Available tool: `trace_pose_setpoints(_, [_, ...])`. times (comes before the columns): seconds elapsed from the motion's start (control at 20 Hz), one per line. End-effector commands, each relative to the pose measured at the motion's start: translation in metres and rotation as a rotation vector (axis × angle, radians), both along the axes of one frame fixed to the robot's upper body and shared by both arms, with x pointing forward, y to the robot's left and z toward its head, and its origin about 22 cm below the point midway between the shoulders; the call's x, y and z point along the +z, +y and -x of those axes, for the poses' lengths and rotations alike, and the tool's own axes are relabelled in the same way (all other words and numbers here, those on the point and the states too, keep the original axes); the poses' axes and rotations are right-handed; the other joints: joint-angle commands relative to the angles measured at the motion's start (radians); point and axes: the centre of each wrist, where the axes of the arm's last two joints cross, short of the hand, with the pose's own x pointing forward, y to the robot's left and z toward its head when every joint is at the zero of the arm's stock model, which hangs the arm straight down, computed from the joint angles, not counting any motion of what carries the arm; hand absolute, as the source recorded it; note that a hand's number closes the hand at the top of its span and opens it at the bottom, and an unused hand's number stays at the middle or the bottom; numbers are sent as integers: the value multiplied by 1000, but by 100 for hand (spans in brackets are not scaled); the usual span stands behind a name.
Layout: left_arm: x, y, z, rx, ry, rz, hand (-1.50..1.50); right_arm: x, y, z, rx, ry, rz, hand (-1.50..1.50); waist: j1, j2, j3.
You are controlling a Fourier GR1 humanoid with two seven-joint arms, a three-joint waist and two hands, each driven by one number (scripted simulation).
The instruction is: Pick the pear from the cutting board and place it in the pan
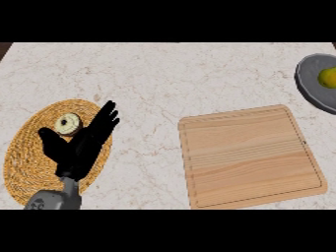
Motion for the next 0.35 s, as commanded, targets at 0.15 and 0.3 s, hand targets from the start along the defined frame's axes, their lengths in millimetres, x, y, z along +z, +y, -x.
trace_pose_setpoints(0.15, [-13,-5,3,4,14,5,0,-7,-2,10,50,17,2,-150,-4,-3,-2])
trace_pose_setpoints(0.3, [7,-3,2,14,0,12,0,-16,-4,23,79,23,3,-150,-2,-5,-1])
